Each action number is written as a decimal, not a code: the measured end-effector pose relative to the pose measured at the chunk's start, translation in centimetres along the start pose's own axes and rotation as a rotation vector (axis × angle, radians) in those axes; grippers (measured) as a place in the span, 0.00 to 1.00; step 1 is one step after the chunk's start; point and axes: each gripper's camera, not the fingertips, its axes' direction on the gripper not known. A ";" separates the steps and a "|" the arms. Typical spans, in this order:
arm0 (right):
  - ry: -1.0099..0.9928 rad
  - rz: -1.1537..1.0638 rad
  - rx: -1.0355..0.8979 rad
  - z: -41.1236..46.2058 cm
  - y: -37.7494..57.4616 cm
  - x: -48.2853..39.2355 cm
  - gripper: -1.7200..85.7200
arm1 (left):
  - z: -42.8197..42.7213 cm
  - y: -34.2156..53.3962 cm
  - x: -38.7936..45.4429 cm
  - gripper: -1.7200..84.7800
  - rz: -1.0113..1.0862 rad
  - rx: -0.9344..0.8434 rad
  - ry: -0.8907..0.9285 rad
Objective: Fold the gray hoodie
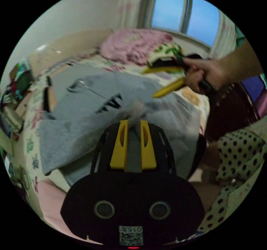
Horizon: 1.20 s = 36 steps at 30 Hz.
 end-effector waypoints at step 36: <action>0.543 -0.209 -0.213 4.7 -0.9 -25.0 0.03 | 3.0 2.0 -16.2 0.15 -1.302 0.168 0.087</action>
